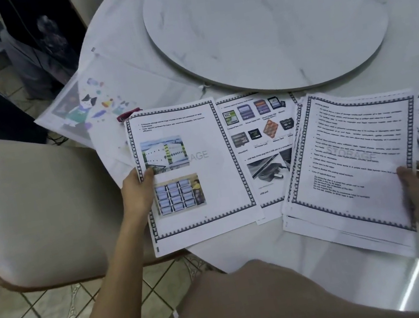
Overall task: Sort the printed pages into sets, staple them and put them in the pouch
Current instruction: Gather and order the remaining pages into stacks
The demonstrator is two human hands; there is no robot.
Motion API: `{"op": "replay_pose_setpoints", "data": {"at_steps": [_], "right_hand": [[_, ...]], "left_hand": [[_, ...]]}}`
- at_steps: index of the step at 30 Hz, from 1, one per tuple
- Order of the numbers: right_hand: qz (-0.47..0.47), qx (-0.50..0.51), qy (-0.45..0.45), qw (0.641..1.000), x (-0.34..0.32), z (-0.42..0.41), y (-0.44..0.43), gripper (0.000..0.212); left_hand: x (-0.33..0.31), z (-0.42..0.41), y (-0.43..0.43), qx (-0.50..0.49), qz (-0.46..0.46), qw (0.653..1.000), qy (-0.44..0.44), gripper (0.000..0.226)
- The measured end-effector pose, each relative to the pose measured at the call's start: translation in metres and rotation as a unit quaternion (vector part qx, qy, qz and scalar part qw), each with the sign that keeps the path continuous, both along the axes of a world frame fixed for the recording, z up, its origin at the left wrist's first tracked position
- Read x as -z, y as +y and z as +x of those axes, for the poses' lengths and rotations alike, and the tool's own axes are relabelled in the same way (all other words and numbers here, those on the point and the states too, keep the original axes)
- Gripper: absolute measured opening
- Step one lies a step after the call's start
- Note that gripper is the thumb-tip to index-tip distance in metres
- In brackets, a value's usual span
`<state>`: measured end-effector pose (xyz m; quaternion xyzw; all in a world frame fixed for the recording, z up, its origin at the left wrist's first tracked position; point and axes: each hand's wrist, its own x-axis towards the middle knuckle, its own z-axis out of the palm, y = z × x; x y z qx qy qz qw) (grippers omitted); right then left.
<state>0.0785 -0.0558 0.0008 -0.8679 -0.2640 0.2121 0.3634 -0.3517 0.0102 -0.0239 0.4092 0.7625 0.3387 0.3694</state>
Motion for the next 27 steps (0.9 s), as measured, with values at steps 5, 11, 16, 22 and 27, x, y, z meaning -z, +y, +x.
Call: {"op": "replay_pose_setpoints", "data": {"at_steps": [5, 11, 16, 22, 27], "right_hand": [[0.006, 0.002, 0.031, 1.0, -0.004, -0.001, 0.002, 0.039], [0.032, 0.0, 0.083, 0.996, -0.013, -0.001, 0.006, 0.043], [0.06, 0.0, 0.12, 0.991, -0.014, 0.002, 0.004, 0.035], [0.09, -0.004, 0.152, 0.984, -0.013, 0.008, -0.002, 0.035], [0.113, -0.027, 0.194, 0.974, -0.015, 0.0, -0.002, 0.021]], "left_hand": [[-0.004, -0.006, 0.006, 0.003, 0.009, 1.0, 0.003, 0.03], [-0.014, -0.035, 0.028, 0.036, 0.011, 0.999, 0.024, 0.028], [-0.02, -0.042, 0.029, 0.003, 0.023, 0.993, 0.112, 0.043], [-0.033, 0.005, 0.011, 0.075, 0.059, 0.988, 0.119, 0.038], [-0.032, 0.074, -0.006, 0.21, 0.023, 0.977, 0.03, 0.029]]}}
